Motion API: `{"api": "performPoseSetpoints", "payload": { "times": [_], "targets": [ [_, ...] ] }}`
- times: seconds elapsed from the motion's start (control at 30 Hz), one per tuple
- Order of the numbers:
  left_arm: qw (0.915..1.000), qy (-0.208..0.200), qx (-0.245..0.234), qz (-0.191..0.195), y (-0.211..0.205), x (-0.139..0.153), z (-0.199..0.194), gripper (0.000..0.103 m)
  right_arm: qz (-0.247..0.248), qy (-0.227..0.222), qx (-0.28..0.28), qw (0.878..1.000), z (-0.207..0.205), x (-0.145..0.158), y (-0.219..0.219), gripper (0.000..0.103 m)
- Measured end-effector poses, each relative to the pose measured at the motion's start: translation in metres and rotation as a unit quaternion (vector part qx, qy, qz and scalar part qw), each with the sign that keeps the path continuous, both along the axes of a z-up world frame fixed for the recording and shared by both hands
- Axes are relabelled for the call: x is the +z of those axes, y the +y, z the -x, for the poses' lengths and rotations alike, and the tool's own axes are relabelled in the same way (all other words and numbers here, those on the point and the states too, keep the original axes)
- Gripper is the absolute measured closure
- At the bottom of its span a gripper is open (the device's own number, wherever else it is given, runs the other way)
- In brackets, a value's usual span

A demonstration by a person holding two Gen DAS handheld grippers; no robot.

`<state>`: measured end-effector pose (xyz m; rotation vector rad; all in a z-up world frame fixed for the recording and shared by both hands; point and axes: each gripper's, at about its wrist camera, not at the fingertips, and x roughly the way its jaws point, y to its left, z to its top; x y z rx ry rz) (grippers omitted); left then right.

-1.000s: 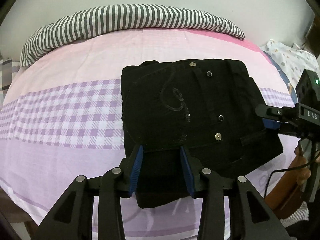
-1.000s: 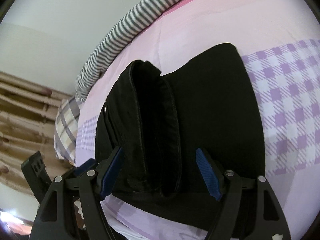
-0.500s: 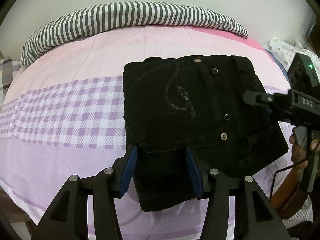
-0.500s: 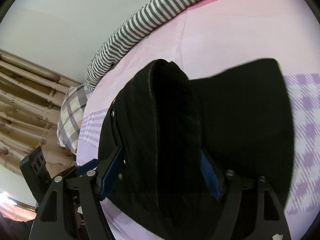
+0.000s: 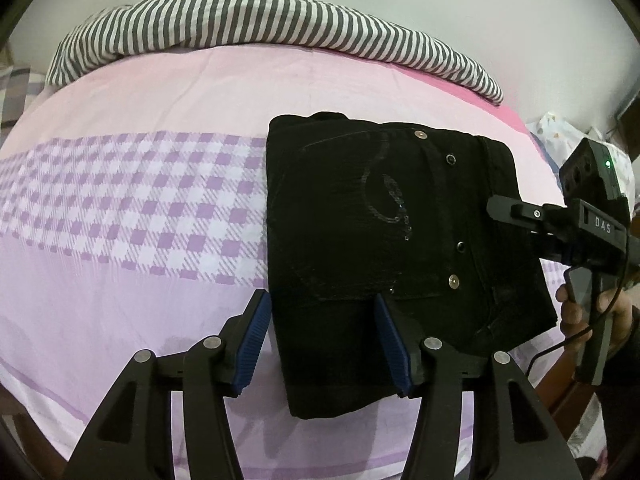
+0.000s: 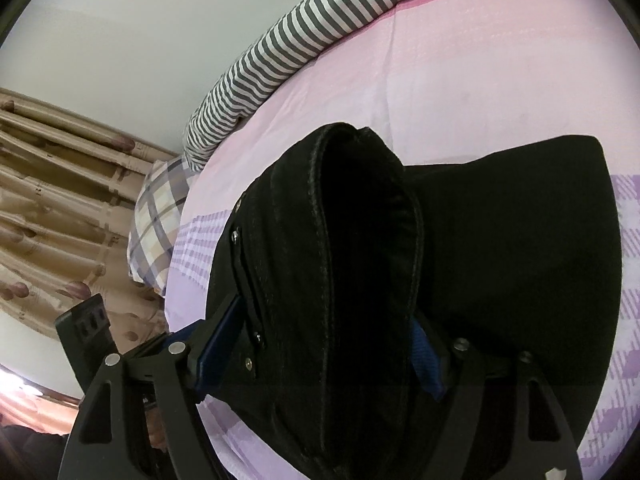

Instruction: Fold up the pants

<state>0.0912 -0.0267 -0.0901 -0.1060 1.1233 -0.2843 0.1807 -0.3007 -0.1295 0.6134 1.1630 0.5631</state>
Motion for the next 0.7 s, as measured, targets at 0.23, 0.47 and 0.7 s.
{"api": "performPoseSetpoints", "payload": {
  "times": [0.23,0.47,0.7],
  "targets": [
    [1.0,-0.004,0.001,0.001,0.002,0.001,0.002,0.048,-0.006,0.009,0.016,1.0,-0.003,0.0,0.002,0.024],
    [0.9999,-0.009,0.005,0.0,0.004,0.003,0.002,0.048,0.013,0.003,0.011,1.0,0.004,-0.002,0.01,0.058],
    [0.9999,-0.01,0.005,-0.003,0.003,0.003,0.002,0.048,-0.019,0.019,-0.027,0.999,0.008,-0.008,-0.001,0.078]
  ]
}}
